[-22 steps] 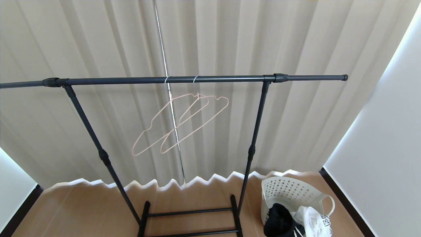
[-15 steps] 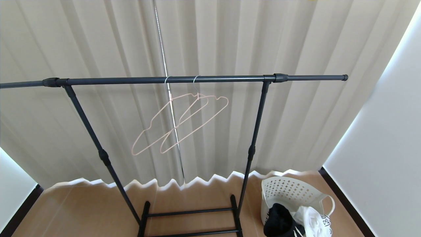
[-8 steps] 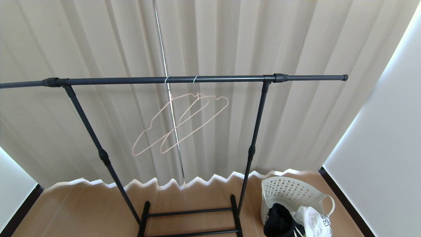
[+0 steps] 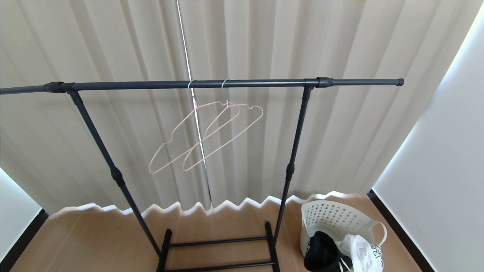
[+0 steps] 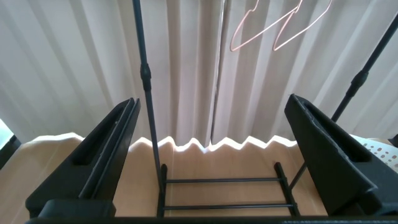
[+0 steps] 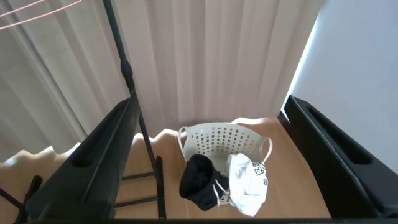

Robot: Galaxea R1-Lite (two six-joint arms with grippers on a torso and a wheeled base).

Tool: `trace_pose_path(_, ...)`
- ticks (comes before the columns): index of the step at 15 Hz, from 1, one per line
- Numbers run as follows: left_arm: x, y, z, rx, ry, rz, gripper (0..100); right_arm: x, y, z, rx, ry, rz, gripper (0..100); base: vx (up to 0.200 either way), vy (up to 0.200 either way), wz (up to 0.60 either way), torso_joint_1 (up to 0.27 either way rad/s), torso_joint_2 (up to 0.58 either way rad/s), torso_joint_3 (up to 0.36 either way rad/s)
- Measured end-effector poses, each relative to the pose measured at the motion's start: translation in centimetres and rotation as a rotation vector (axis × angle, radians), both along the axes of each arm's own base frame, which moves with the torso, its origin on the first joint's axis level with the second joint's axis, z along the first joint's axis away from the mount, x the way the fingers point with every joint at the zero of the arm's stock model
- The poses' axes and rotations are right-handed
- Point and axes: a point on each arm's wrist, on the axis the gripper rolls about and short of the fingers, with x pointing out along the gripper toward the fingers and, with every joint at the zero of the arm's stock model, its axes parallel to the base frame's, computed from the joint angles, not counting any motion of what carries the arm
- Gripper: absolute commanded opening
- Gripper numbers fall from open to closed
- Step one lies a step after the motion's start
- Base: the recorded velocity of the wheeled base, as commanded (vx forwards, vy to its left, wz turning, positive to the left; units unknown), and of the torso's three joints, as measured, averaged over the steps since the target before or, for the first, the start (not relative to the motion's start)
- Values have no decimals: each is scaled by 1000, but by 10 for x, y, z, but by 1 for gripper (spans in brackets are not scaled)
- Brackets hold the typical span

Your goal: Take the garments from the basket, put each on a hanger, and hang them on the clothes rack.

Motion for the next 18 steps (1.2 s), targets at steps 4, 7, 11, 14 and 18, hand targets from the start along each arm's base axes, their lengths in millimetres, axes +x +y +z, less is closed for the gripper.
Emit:
trace_pose_path(4,0,0,0,-1,0,-2,100,0,0,0,0,-1,0,100,0,0,0,-152,359,201)
trace_pose_path(7,0,0,0,-3,0,-10,100,0,0,0,1,-2,-1,100,0,0,0,-160,369,219)
trace_pose_path(11,0,0,0,-4,0,-10,100,0,0,0,1,-2,-1,100,0,0,0,-173,427,248)
trace_pose_path(14,0,0,0,-6,0,-11,100,0,0,0,1,-4,0,100,0,0,0,-216,549,330)
trace_pose_path(18,0,0,0,-6,0,-11,100,0,0,0,1,-4,-1,100,0,0,0,-203,547,337)
